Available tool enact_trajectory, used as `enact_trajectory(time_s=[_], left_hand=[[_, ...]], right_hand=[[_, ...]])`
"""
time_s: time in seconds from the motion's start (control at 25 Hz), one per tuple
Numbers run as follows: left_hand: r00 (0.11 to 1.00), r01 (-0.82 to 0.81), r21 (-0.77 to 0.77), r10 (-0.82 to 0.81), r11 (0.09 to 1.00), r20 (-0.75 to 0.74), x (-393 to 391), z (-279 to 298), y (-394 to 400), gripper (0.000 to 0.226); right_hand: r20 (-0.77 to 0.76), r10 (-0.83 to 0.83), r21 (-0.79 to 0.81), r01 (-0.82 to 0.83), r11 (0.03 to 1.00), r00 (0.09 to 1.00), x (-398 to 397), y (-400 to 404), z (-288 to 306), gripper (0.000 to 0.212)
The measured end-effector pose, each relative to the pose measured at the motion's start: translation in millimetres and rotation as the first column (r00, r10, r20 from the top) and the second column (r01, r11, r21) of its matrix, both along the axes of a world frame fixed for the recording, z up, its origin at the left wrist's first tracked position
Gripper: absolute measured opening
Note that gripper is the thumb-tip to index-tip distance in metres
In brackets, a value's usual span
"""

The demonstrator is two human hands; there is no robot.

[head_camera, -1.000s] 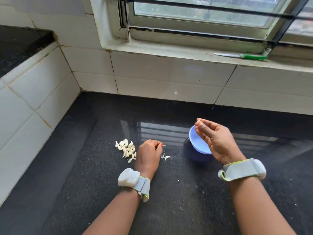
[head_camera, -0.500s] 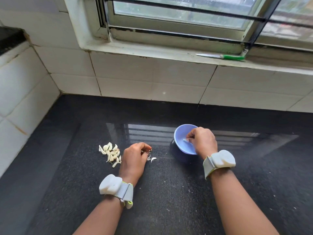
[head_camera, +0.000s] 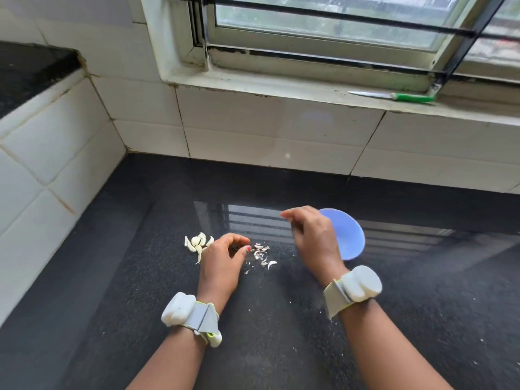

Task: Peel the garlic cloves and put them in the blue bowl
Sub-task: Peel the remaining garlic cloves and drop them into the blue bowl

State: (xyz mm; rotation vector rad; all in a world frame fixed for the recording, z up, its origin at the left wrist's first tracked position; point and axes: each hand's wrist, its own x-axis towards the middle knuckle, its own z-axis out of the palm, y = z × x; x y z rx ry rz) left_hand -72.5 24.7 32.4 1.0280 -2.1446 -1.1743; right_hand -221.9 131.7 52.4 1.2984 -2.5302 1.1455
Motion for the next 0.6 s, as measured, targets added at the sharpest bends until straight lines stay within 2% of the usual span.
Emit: enact_trajectory(time_s=[0.16, 0.24, 0.32, 0.48, 0.6], left_hand=[[0.994, -0.104, 0.016, 0.104, 0.994, -0.027, 21, 1, -8, 0.021], [0.985, -0.17, -0.02, 0.169, 0.985, -0.04, 35, -1, -13, 0.026], [0.971, -0.236, -0.052, 0.233, 0.97, -0.057, 47, -5, -18, 0.027], [0.956, -0.283, -0.068, 0.276, 0.957, -0.097, 57, -12, -18, 0.028], [0.967, -0.242, -0.104, 0.231, 0.965, -0.109, 54, -17, -14, 0.027]], right_hand=[[0.035, 0.25, 0.188, -0.252, 0.949, 0.968, 30, -21, -28, 0.05], [0.038, 0.305, 0.281, -0.303, 0.911, 0.952, 36, -25, -40, 0.056], [0.013, 0.335, 0.334, -0.319, 0.887, 0.942, 42, -24, -46, 0.053], [-0.112, 0.385, 0.304, -0.337, 0.891, 0.916, 56, -13, -53, 0.04], [-0.171, 0.401, 0.267, -0.35, 0.898, 0.9, 64, -7, -50, 0.042]])
